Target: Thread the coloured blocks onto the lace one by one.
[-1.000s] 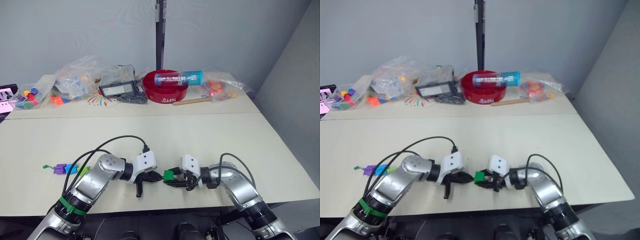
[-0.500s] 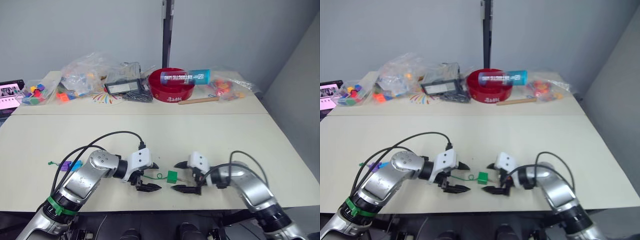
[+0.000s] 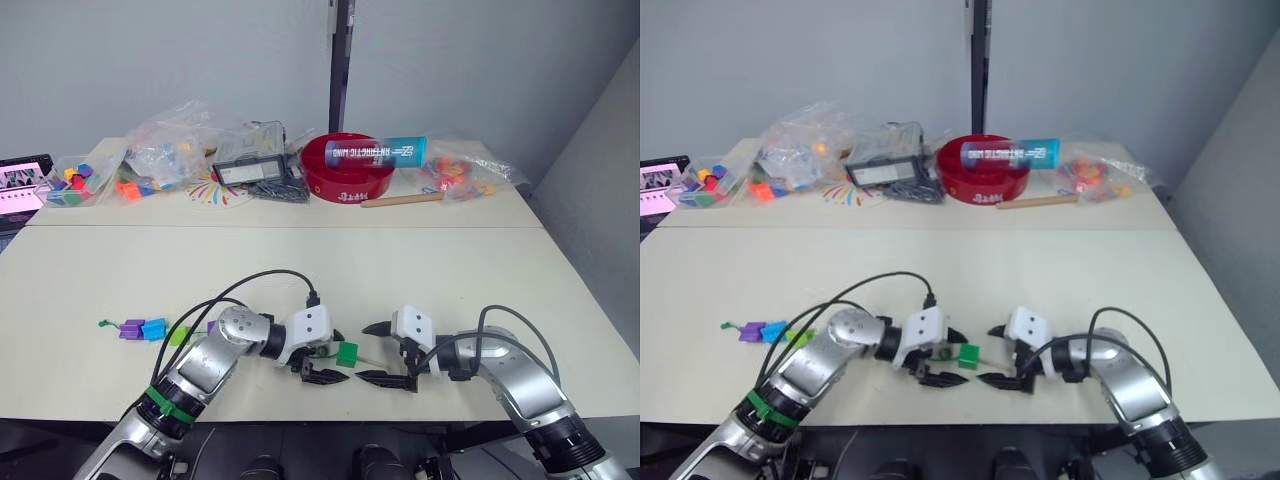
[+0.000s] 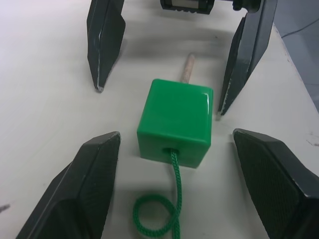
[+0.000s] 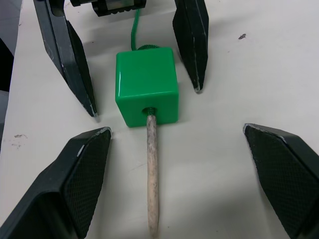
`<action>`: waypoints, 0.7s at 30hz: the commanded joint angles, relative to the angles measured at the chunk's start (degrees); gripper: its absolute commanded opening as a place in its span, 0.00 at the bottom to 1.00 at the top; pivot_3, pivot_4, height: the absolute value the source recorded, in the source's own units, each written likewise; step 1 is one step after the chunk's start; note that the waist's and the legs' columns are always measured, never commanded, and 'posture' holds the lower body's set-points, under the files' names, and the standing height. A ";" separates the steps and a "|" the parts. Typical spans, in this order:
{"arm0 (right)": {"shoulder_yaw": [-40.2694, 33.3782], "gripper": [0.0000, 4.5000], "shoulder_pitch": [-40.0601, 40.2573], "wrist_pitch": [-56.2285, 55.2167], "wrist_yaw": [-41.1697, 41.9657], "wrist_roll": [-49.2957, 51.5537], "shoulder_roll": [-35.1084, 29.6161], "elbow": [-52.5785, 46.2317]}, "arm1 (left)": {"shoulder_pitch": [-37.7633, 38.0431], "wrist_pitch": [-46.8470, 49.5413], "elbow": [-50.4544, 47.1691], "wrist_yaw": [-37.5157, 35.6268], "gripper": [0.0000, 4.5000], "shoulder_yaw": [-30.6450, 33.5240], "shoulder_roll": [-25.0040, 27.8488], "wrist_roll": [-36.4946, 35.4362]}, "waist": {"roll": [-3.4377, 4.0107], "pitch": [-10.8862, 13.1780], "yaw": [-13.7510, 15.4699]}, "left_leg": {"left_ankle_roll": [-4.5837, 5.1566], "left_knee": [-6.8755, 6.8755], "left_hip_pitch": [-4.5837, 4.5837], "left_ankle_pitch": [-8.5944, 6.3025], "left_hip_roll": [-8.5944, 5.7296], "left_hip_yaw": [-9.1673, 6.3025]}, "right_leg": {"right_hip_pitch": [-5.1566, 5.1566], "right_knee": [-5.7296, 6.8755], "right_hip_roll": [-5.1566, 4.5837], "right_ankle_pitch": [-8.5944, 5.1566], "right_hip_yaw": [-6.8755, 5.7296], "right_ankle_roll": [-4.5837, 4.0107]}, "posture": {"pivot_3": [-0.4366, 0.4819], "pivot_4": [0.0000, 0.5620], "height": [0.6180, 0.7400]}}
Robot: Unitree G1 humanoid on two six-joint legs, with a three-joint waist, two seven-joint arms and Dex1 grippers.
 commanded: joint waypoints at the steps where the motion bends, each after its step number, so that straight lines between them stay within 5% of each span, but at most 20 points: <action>1: 0.34 1.00 1.02 0.20 0.10 -0.49 -1.07 -0.16 | -1.02 -1.24 0.85 0.37 0.84 0.24 -1.76 -0.14 | 0.00 0.00 0.03 | 0.00 0.00 0.01 0.00 0.00 0.00 | 0.01 0.00 0.00 0.00 0.00 0.00 | 0.48 0.27 0.92; 5: 0.35 1.00 2.08 -1.05 0.45 -1.16 -2.66 -0.57 | -1.52 -0.85 1.27 0.60 0.84 0.21 -3.87 -0.21 | 0.00 0.00 0.35 | 0.00 0.01 0.00 0.00 -0.03 0.00 | 0.01 0.00 -0.01 0.00 0.00 0.01 | 0.48 0.27 0.92; 13: 0.51 1.00 2.11 -1.62 0.05 -1.53 -3.74 -1.32 | -1.31 -1.09 1.47 0.09 0.28 0.25 -3.94 0.02 | 0.00 0.00 0.73 | 0.00 0.01 0.00 0.00 -0.03 0.00 | 0.02 -0.01 -0.02 0.00 0.00 0.01 | 0.48 0.27 0.92; 18: 0.90 1.00 1.97 -2.40 0.14 -2.49 -4.22 -1.36 | -1.46 -1.05 1.61 0.12 0.27 0.38 -3.99 -0.01 | 0.00 0.00 0.74 | 0.00 0.01 0.01 0.00 -0.03 0.00 | 0.02 0.00 -0.02 0.00 0.00 0.01 | 0.48 0.27 0.92; 21: 0.93 0.83 1.74 -2.96 -0.08 -3.19 -4.81 -1.49 | -1.45 -1.08 1.45 -0.05 0.27 0.51 -3.84 -0.11 | 0.00 0.00 0.74 | 0.00 0.01 0.01 0.00 -0.04 0.00 | 0.03 0.00 -0.02 0.00 0.00 0.01 | 0.48 0.27 0.92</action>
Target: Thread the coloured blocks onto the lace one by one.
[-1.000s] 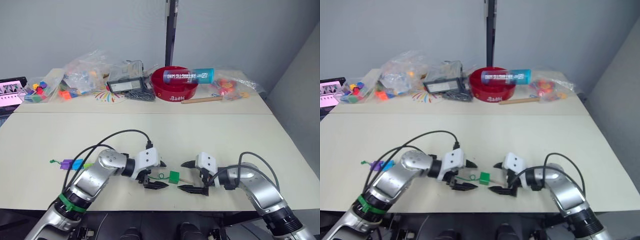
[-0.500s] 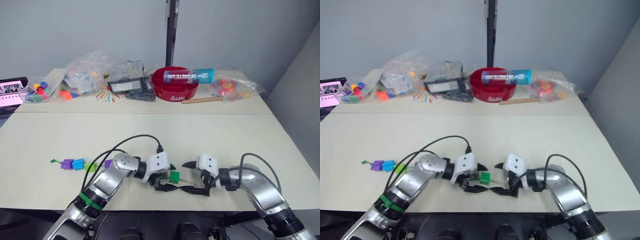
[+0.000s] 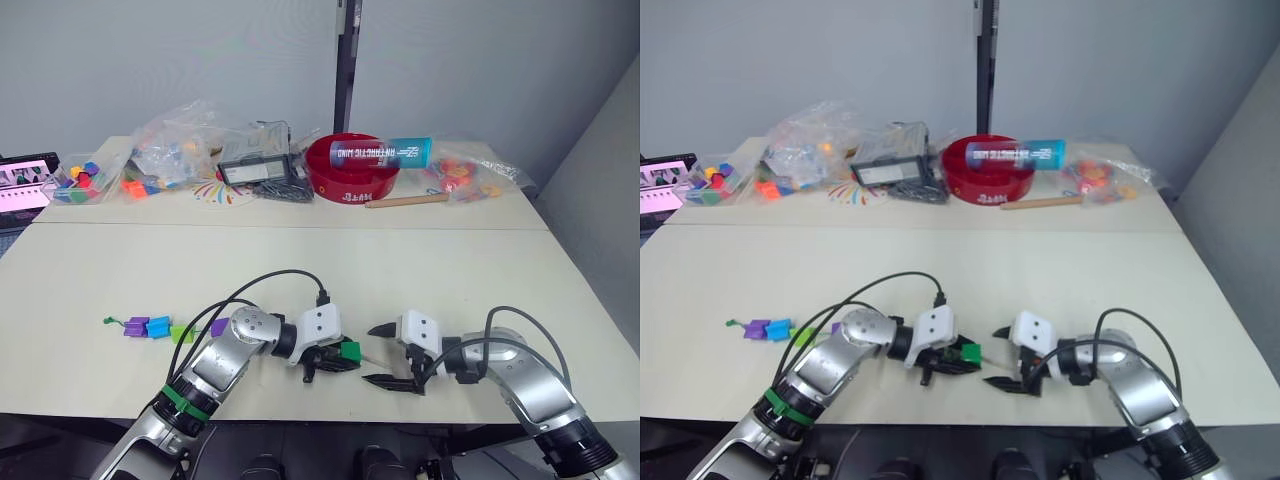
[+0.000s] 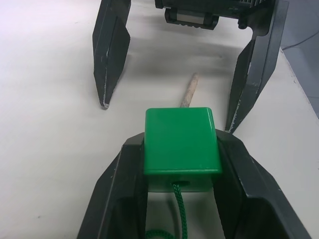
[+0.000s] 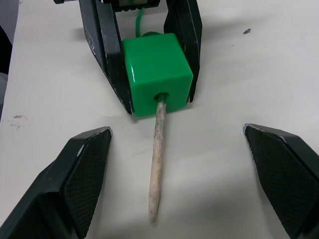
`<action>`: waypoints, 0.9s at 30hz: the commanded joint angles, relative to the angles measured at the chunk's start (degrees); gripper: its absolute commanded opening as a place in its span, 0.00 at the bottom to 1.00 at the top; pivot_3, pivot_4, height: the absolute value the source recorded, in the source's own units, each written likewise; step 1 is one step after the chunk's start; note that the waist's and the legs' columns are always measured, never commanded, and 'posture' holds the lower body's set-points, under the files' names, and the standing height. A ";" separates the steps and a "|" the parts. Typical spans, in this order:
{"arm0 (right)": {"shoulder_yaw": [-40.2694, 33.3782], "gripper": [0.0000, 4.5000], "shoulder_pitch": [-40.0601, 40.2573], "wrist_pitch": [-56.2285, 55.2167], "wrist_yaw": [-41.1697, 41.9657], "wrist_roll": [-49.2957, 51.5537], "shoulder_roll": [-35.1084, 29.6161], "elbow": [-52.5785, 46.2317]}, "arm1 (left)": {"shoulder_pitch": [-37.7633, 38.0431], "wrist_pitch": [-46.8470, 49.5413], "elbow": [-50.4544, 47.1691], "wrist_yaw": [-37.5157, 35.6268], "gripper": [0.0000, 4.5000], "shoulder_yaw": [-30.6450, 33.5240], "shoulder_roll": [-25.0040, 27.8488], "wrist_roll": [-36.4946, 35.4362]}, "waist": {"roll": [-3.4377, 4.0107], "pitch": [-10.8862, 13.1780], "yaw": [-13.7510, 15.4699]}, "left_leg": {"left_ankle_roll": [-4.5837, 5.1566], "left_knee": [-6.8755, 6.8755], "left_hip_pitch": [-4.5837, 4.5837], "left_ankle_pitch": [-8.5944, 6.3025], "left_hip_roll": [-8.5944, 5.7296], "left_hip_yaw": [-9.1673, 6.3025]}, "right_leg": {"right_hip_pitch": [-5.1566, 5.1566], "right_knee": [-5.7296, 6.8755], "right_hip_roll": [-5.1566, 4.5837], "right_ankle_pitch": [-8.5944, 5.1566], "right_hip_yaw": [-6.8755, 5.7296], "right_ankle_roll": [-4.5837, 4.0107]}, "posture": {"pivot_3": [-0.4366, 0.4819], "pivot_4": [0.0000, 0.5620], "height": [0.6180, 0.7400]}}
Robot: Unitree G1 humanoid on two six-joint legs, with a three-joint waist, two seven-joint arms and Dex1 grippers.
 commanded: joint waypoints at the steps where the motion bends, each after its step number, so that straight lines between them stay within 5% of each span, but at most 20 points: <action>1: 0.43 0.74 0.63 -0.57 -0.29 -2.45 -1.91 0.00 | -0.96 -0.86 -0.62 -0.31 0.27 0.67 -0.06 -0.22 | 0.00 0.00 0.00 | 0.00 0.00 0.00 0.00 0.00 0.00 | 0.00 0.00 0.00 0.00 0.00 0.00 | 0.48 0.27 0.92; 11: 0.12 0.01 0.38 -1.53 -0.78 -2.45 -3.68 1.22 | -0.86 -0.83 -1.06 -0.46 0.27 1.04 0.22 -0.46 | 0.00 0.00 -0.04 | 0.00 0.06 0.06 0.01 0.00 0.00 | 0.06 0.05 0.00 0.02 0.00 0.00 | 0.48 0.27 0.92; 18: 0.10 0.00 -0.36 -2.52 -0.98 -2.69 -3.75 2.61 | -0.45 -0.63 -1.75 -1.34 0.27 2.42 2.00 -1.22 | -0.01 -0.01 -0.05 | 0.00 0.07 0.07 0.01 0.00 0.00 | 0.07 0.07 0.00 0.02 0.00 0.00 | 0.48 0.27 0.92; 27: -0.97 0.00 -1.87 -5.99 1.67 -1.99 -6.25 6.04 | 1.04 -8.48 4.00 -8.95 0.27 8.31 17.32 -0.28 | 0.00 -0.01 -0.48 | 0.00 0.07 0.11 0.01 0.04 0.02 | 0.06 0.11 0.02 0.03 0.00 -0.03 | 0.48 0.27 0.92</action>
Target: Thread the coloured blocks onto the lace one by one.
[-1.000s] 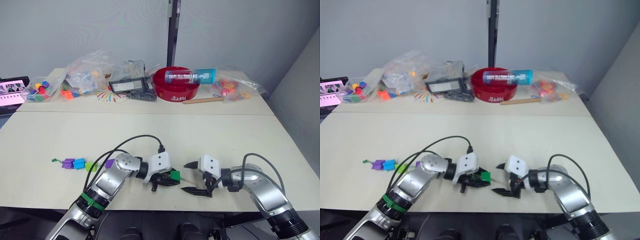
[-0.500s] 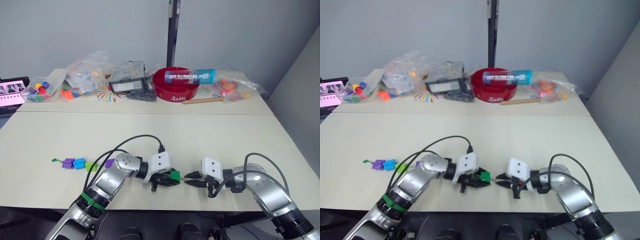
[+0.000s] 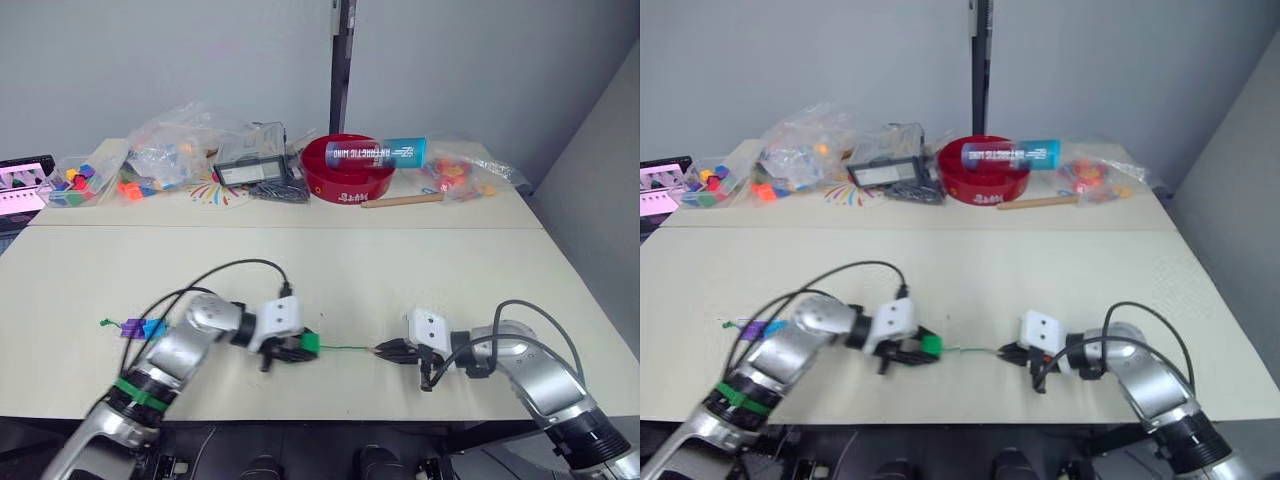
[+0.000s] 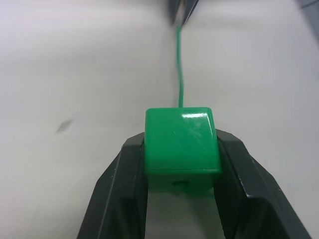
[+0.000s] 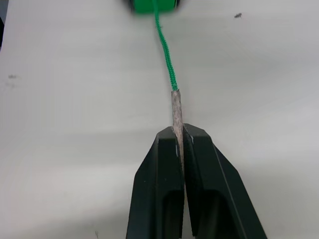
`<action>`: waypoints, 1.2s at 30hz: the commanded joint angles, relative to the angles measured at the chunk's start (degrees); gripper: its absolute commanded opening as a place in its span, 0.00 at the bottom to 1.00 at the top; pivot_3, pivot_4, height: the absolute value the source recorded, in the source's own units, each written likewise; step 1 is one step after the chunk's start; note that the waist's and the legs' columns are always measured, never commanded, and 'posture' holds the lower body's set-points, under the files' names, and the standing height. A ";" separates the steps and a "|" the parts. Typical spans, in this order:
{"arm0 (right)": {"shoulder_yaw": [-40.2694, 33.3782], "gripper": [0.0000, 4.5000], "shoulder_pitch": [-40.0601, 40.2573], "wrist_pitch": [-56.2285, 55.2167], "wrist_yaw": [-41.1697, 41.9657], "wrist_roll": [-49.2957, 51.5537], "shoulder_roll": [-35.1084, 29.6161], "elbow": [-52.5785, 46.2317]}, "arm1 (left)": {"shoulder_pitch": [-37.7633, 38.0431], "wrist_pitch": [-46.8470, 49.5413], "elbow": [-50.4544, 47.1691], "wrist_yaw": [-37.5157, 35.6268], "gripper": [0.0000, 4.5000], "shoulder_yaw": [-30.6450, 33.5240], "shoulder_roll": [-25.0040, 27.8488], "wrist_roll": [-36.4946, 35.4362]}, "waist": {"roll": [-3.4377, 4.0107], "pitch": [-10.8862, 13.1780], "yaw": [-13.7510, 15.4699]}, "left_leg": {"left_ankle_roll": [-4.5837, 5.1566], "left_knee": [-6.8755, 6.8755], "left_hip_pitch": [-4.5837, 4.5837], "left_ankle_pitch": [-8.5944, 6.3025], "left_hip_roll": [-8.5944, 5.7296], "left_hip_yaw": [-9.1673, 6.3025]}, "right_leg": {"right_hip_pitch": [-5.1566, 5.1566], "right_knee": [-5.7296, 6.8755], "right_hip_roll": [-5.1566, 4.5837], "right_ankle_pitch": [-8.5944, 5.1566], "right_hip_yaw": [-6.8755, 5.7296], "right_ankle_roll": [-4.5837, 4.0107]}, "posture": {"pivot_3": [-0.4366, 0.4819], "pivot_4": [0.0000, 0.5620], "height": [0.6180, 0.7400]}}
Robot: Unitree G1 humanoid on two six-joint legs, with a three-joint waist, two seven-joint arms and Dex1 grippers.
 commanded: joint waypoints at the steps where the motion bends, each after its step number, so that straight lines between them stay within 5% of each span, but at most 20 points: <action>1: -1.67 0.00 0.11 -0.97 0.65 -1.58 -1.99 2.75 | 1.53 -2.34 2.13 -2.44 0.27 2.99 4.29 -0.04 | -0.01 0.00 0.04 | 0.00 0.00 0.00 0.00 0.00 0.01 | 0.00 0.00 0.00 0.00 0.00 0.00 | 0.48 0.27 0.92; 9: -3.02 0.00 0.77 -2.30 1.05 -1.14 -3.00 3.27 | 9.73 -14.79 13.53 -6.42 0.27 8.68 16.42 1.38 | 0.13 -0.09 -1.40 | 0.03 -0.07 0.22 -0.02 0.12 0.11 | 0.00 0.19 0.05 -0.03 0.02 -0.13 | 0.48 0.27 0.92; 25: -1.22 0.00 0.92 -1.18 1.32 -1.75 -1.29 1.15 | 9.29 -16.76 16.01 -7.37 0.27 8.60 16.30 2.60 | 0.36 -0.23 -1.51 | 0.14 -0.17 0.96 -0.09 0.19 0.23 | 0.78 0.22 0.11 -0.47 0.07 0.22 | 0.48 0.27 0.92; 27: -1.08 0.00 0.84 -0.81 1.26 -1.75 -0.94 0.74 | 8.38 -15.47 15.38 -7.56 0.50 8.89 15.91 1.85 | 0.38 -0.23 -1.55 | 0.14 -0.17 0.96 -0.09 0.19 0.24 | 0.80 0.22 0.11 -0.48 0.07 0.22 | 0.48 0.27 0.92; 32: -0.97 0.00 0.72 0.22 1.08 -2.00 -0.12 -0.17 | 6.30 -11.28 11.49 -9.60 0.86 9.10 17.42 1.54 | 0.37 -0.23 -1.81 | 0.17 -0.17 0.96 -0.11 0.19 0.21 | 0.77 0.19 0.13 -0.50 0.07 0.26 | 0.48 0.27 0.92; 34: -0.77 0.00 0.70 0.60 1.05 -2.11 0.23 -0.58 | 4.25 -8.58 9.04 -11.09 0.99 8.94 19.27 2.02 | 0.26 -0.17 -1.88 | 0.21 -0.17 0.93 -0.13 0.19 0.20 | 0.72 0.19 0.13 -0.50 0.07 0.25 | 0.48 0.27 0.92; 36: -0.59 0.00 0.75 1.02 1.02 -2.25 0.58 -1.15 | 2.12 -5.44 5.91 -13.24 0.99 8.64 21.34 2.08 | 0.17 -0.11 -1.98 | 0.22 -0.17 0.88 -0.14 0.19 0.17 | 0.67 0.18 0.15 -0.50 0.06 0.24 | 0.48 0.27 0.92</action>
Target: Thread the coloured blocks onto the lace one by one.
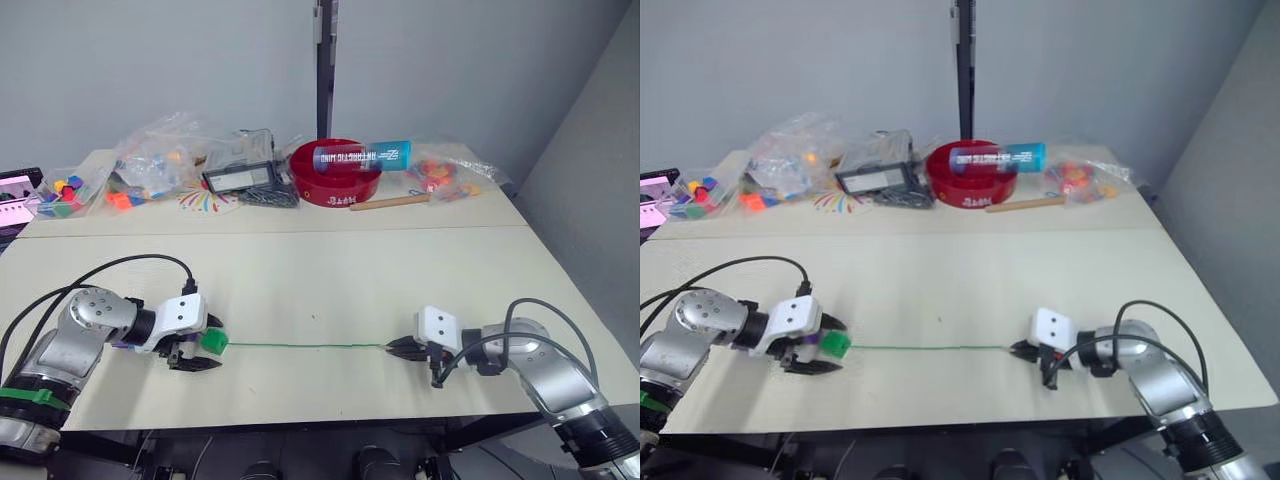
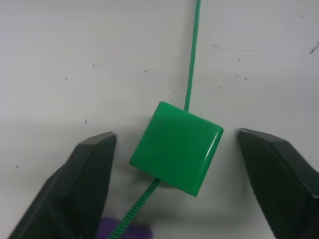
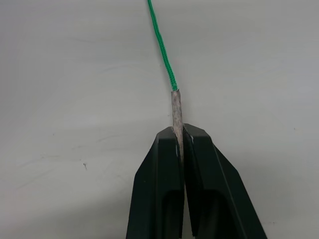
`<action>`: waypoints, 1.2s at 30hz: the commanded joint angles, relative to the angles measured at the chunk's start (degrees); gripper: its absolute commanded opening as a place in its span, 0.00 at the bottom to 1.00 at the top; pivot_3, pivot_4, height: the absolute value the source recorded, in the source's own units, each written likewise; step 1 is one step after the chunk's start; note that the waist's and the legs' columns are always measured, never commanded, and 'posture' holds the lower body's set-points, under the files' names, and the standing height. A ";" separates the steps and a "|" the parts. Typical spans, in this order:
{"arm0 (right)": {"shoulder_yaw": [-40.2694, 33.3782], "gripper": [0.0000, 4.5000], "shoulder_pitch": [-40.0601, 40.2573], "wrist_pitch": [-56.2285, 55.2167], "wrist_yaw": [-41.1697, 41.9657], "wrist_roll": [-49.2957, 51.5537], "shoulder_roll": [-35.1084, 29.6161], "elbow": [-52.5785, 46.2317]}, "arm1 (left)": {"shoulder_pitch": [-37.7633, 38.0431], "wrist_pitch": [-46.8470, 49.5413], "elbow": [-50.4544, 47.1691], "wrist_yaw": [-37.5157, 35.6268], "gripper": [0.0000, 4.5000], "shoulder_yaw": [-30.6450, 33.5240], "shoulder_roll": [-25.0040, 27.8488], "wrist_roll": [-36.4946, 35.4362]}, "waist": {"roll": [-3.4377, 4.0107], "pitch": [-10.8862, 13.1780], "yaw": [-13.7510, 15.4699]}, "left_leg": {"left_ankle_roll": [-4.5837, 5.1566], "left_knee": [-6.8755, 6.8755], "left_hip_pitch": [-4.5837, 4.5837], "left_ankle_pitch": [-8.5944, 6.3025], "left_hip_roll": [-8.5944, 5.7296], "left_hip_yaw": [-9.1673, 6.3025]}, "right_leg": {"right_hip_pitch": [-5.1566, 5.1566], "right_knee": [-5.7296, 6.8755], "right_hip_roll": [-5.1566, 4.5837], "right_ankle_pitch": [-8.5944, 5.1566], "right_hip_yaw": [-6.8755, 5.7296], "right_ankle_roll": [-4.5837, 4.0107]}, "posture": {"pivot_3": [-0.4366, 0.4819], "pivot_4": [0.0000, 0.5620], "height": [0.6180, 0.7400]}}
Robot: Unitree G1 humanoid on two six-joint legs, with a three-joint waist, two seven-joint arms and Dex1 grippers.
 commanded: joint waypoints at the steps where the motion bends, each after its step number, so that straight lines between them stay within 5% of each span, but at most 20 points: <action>1: 1.37 0.00 0.21 1.15 0.07 -0.27 0.86 -1.83 | -3.41 5.64 -5.73 -4.28 0.99 -0.73 4.06 1.25 | -0.19 0.11 -0.05 | 0.00 0.00 -0.02 0.00 0.00 0.00 | -0.02 0.00 0.00 0.00 0.00 0.00 | 0.48 0.27 0.92; 8: 2.55 0.00 -0.83 3.34 -0.80 -0.87 3.17 -2.87 | -12.22 10.75 -10.41 -11.68 0.99 -7.69 9.41 8.34 | -0.30 0.17 -0.09 | 0.00 0.00 -0.12 0.00 -0.01 0.00 | -0.11 -0.01 0.01 -0.01 0.00 0.00 | 0.48 0.27 0.92; 16: 3.06 0.00 -0.26 4.57 -2.35 -1.30 4.51 -4.12 | -21.08 5.08 -6.87 -12.07 0.99 -16.89 6.70 13.47 | -0.34 0.19 -0.15 | 0.01 0.00 -0.19 0.00 -0.01 -0.01 | -0.16 -0.01 0.01 -0.02 0.01 0.02 | 0.48 0.27 0.92; 24: 2.83 0.00 1.12 5.89 -3.75 -1.09 4.68 -5.98 | -22.68 10.89 -10.82 -12.07 0.99 -22.14 4.81 14.11 | -0.36 0.19 -0.18 | 0.01 0.03 -0.34 0.00 -0.02 -0.02 | -0.30 0.02 0.01 0.04 0.01 -0.08 | 0.48 0.27 0.92; 36: 2.97 0.00 1.92 7.64 -5.12 -0.77 4.95 -7.43 | -19.26 9.97 -14.12 -11.42 0.99 -21.54 2.67 20.99 | -0.37 0.18 -0.18 | 0.02 0.10 -0.82 0.00 -0.02 -0.08 | -0.80 0.11 0.02 0.25 -0.01 -0.41 | 0.48 0.27 0.92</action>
